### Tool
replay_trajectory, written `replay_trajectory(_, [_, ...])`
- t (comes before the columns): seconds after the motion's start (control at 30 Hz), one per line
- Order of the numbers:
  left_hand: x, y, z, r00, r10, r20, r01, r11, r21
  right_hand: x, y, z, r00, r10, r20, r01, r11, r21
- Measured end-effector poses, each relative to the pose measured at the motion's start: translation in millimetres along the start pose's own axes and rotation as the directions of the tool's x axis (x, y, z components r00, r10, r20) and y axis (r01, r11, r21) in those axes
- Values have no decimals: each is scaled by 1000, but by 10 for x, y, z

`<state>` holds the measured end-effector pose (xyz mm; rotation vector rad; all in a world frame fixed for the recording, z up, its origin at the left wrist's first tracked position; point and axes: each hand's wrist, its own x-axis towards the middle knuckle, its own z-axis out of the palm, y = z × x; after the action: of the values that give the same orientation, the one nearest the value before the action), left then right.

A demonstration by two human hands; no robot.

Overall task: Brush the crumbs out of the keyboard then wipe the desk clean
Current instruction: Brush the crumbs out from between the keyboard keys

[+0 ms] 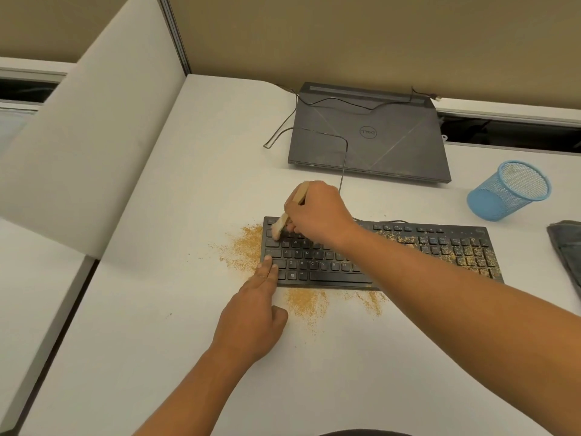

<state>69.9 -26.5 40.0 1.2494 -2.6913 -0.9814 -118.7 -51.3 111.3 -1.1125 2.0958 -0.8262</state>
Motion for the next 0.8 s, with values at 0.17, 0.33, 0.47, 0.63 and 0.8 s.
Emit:
replay_trajectory(0.17, [4, 6, -2, 1000, 1, -8, -1, 1000, -5, -156, -2, 141, 993, -31, 115, 26, 999, 38])
replay_trajectory(0.33, [-6, 5, 1, 1000, -1, -12, 0, 1000, -10, -202, 50, 101, 989, -123, -79, 119, 991, -54])
replay_trajectory(0.47, [-6, -4, 7, 1000, 6, -20, -6, 1000, -3, -203, 79, 54, 991, -89, 95, 89, 996, 4])
replay_trajectory(0.63, [-12, -10, 13, 1000, 14, -23, -14, 1000, 1, -205, 149, -77, 996, -94, -1, 94, 995, 32])
replay_trajectory(0.8, [-6, -9, 15, 1000, 11, -25, -11, 1000, -2, -335, 301, -83, 986, -139, -94, 136, 990, -37])
